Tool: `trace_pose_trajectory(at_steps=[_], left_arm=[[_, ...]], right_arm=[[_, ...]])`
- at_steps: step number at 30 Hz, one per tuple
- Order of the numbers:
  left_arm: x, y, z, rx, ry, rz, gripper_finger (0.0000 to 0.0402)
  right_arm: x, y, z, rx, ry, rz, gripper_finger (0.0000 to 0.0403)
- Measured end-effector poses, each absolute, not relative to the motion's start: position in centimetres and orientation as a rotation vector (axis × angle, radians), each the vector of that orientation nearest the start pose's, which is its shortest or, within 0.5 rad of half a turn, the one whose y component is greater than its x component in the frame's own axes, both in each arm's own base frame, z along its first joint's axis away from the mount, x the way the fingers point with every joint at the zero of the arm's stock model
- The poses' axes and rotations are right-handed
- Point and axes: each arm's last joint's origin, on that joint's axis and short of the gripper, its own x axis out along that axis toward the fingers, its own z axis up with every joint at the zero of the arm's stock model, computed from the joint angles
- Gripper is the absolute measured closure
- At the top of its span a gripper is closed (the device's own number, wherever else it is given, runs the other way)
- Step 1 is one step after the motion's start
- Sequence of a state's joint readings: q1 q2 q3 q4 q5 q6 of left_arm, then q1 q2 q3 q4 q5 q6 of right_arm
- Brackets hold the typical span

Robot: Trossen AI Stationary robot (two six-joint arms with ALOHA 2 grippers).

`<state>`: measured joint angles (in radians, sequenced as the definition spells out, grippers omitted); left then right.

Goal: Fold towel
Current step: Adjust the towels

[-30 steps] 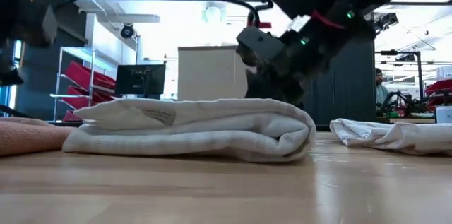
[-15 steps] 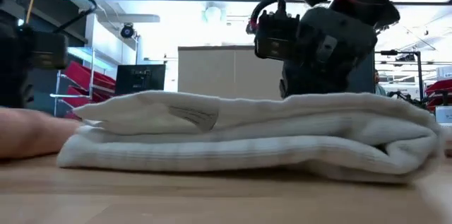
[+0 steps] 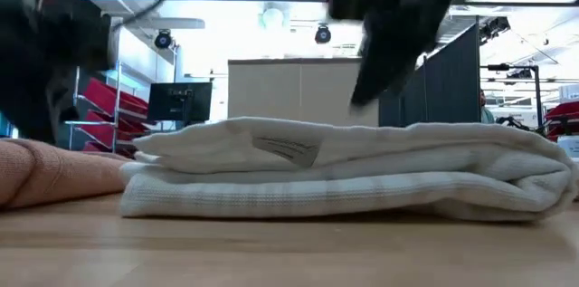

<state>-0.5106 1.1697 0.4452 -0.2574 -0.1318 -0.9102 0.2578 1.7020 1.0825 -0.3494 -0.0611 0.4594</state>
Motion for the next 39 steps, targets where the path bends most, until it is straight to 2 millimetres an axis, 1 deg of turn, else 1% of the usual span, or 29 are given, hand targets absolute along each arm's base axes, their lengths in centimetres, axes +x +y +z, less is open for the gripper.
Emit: trace_pose_trajectory(at_steps=[1,3,5,6,7,9,11,14,16,20,25,27,33,36,37,39], left_arm=[[17.4,-9.3,15.7,-0.509,0.986,0.076,0.0402],[17.5,-9.4,16.8,-0.457,0.987,0.052,0.0402],[17.5,-9.3,17.6,-0.413,0.99,0.048,0.0402],[17.5,-9.2,17.8,-0.407,0.986,0.059,0.0402],[17.5,-9.1,17.9,-0.406,0.984,0.07,0.0402],[17.5,-8.9,17.8,-0.4,0.991,0.088,0.0402],[17.6,-8.8,17.8,-0.397,0.981,0.107,0.0402],[17.8,-8.5,17.7,-0.405,0.971,0.131,0.0402],[17.9,-8.4,17.8,-0.409,0.964,0.141,0.0402],[17.9,-8.2,17.8,-0.423,0.972,0.135,0.0402],[17.9,-8.3,17.7,-0.435,0.985,0.125,0.0402],[17.9,-8.3,17.7,-0.433,0.987,0.13,0.0402],[17.9,-8.3,17.7,-0.433,0.987,0.132,0.0402],[17.9,-8.3,17.8,-0.444,0.982,0.133,0.0402],[18.0,-8.3,18.0,-0.453,0.979,0.134,0.0402],[18.5,-8.5,18.9,-0.462,0.953,0.119,0.0402]], right_arm=[[32.5,9.0,20.2,0.361,1.021,0.044,0.0403],[30.6,9.3,21.5,0.404,1.06,-0.041,0.0403],[28.3,9.6,22.4,0.458,1.083,-0.172,0.0403],[27.0,9.8,22.5,0.493,1.097,-0.246,0.0403],[25.6,9.9,22.2,0.524,1.116,-0.324,0.0403],[23.0,10.3,20.7,0.58,1.133,-0.472,0.0403],[20.9,10.6,19.1,0.658,1.094,-0.609,0.0403],[18.6,10.9,16.4,0.736,1.047,-0.764,0.0403],[17.4,11.1,14.9,0.754,1.041,-0.82,0.0403],[16.5,12.1,13.2,0.756,1.044,-0.822,0.0403],[16.5,14.4,13.1,0.793,1.041,-0.646,0.0403],[16.3,15.1,13.0,0.8,1.044,-0.601,0.0403],[15.1,15.9,13.0,0.797,1.081,-0.609,0.0403],[15.0,16.1,13.5,0.785,1.09,-0.592,0.0403],[15.3,16.4,13.9,0.778,1.086,-0.569,0.0403],[16.1,17.0,15.8,0.772,1.058,-0.476,0.0403]])
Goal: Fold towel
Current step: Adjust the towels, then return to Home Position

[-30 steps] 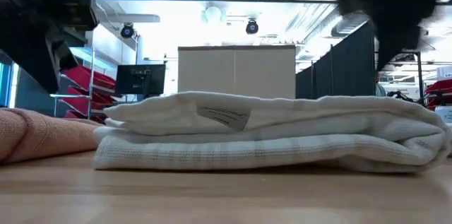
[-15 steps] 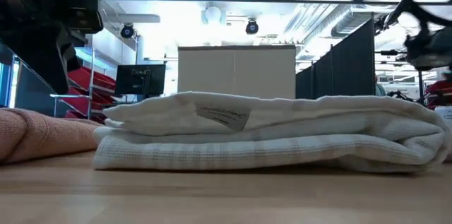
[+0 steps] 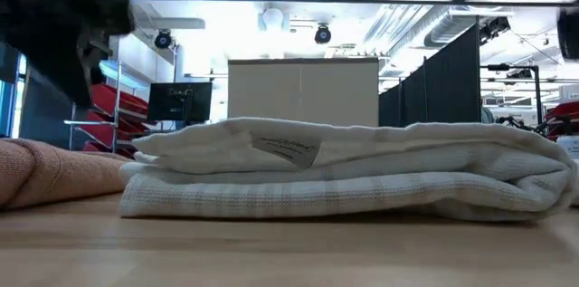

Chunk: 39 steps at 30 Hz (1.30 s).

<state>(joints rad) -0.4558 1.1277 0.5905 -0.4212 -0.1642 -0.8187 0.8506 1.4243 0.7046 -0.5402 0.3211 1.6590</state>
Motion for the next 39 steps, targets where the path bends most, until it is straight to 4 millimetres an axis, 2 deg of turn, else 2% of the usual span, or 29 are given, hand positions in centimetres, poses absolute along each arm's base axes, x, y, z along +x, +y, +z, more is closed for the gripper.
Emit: trace_pose_trajectory(at_steps=[5,9,12,15,18,20,23,29,35,39], left_arm=[[20.2,-8.3,22.3,-0.409,0.849,0.055,0.0402],[21.8,-7.0,24.8,-0.348,0.751,-0.003,0.0402],[23.1,-5.6,26.4,-0.321,0.639,-0.09,0.0402],[24.0,-3.8,27.7,-0.327,0.525,-0.162,0.0402],[24.0,-2.1,29.4,-0.339,0.393,-0.251,0.0402],[23.2,-0.9,30.7,-0.374,0.314,-0.225,0.0402],[21.8,0.4,32.0,-0.498,0.245,-0.115,0.0402],[20.3,1.3,33.6,-0.601,0.119,0.014,0.0402],[20.1,1.7,33.6,-0.536,0.104,0.064,0.0402],[20.2,1.5,33.2,-0.419,0.116,0.058,0.0402]], right_arm=[[18.8,17.5,21.6,0.653,0.971,-0.203,0.0403],[20.8,16.1,26.2,0.532,0.84,-0.065,0.0403],[22.4,14.0,28.5,0.374,0.709,0.01,0.0403],[23.7,11.0,30.3,0.284,0.583,0.121,0.0403],[23.8,8.3,31.8,0.242,0.402,0.232,0.0403],[23.0,6.9,32.9,0.238,0.285,0.27,0.0403],[21.4,5.5,33.9,0.293,0.236,0.21,0.0403],[19.1,4.7,35.0,0.525,0.228,0.17,0.0403],[18.2,4.4,35.4,0.339,0.186,0.164,0.0403],[18.2,4.5,34.3,0.288,0.246,0.153,0.0403]])
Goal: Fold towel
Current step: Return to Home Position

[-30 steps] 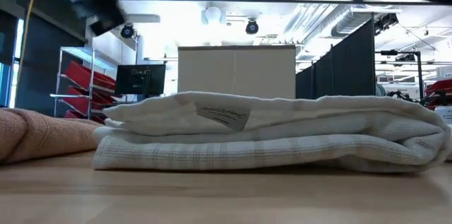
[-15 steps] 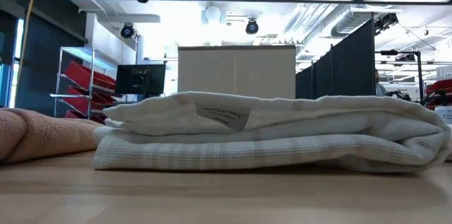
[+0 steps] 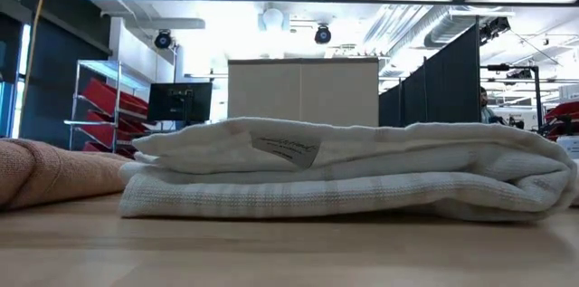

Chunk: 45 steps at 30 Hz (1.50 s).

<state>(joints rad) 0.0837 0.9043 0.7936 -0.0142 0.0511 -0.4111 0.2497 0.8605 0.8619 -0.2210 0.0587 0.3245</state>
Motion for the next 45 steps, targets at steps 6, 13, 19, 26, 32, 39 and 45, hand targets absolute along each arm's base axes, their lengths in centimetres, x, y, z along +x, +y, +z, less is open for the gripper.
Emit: trace_pose_trajectory(at_steps=[6,13,19,26,32,39,45], left_arm=[[19.1,1.4,30.4,-0.291,0.141,-0.042,0.0402],[16.7,2.8,26.0,-0.348,0.103,-0.108,0.0402],[14.3,3.1,23.6,-0.369,0.034,-0.106,0.0402],[12.5,2.6,22.8,-0.303,-0.081,-0.045,0.0402],[11.9,2.1,21.0,-0.311,-0.088,-0.04,0.0402],[11.4,1.6,19.0,-0.319,-0.104,-0.064,0.0402],[11.2,1.4,17.5,-0.332,-0.048,-0.056,0.0402]], right_arm=[[16.6,4.0,29.6,0.234,0.141,0.232,0.0403],[13.5,1.7,24.5,0.281,0.12,0.316,0.0403],[10.7,0.8,23.2,0.292,-0.006,0.345,0.0403],[9.1,0.4,20.9,0.305,-0.135,0.197,0.0402],[9.3,0.6,19.1,0.278,-0.131,0.244,0.0402],[9.6,0.9,17.7,0.276,-0.076,0.261,0.0402],[9.6,0.8,17.7,0.262,-0.084,0.228,0.0402]])
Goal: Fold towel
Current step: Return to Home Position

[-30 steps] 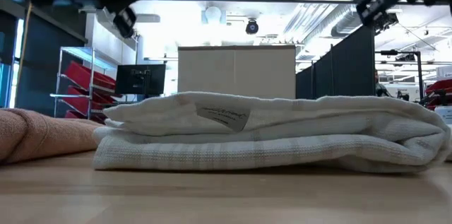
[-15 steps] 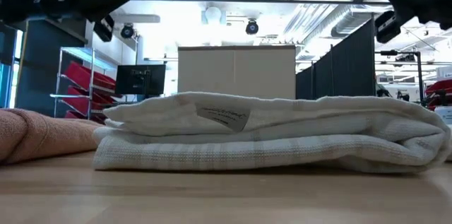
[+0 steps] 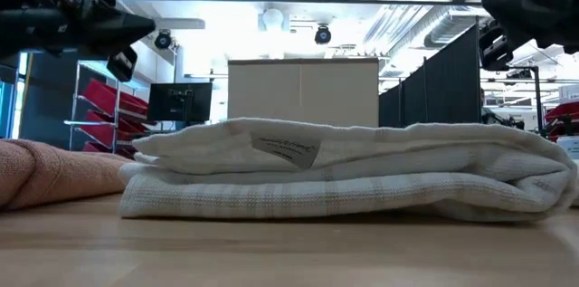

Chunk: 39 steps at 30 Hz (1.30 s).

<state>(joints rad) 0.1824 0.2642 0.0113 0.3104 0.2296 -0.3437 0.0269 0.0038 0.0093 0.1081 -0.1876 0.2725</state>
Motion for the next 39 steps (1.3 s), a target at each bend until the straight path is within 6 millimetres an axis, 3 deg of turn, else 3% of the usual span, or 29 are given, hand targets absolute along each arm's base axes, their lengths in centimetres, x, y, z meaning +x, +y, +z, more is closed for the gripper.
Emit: trace_pose_trajectory(at_steps=[6,10,15,23,39], left_arm=[[11.1,1.0,17.3,-0.324,-0.019,-0.105,0.0402],[10.9,0.9,16.5,-0.389,0.044,-0.01,0.0402],[10.4,0.4,17.2,-0.29,-0.041,0.032,0.0402],[9.7,0.1,17.0,-0.231,-0.033,0.03,0.0402],[9.7,0.2,16.9,-0.312,-0.038,0.081,0.0402]], right_arm=[[9.6,1.0,17.5,0.313,-0.051,0.285,0.0402],[9.6,1.0,17.5,0.319,-0.05,0.285,0.0402],[9.6,1.0,17.5,0.319,-0.048,0.286,0.0402],[9.6,1.0,17.5,0.273,-0.054,0.285,0.0402],[9.7,0.9,17.1,0.201,-0.023,0.262,0.0403]])
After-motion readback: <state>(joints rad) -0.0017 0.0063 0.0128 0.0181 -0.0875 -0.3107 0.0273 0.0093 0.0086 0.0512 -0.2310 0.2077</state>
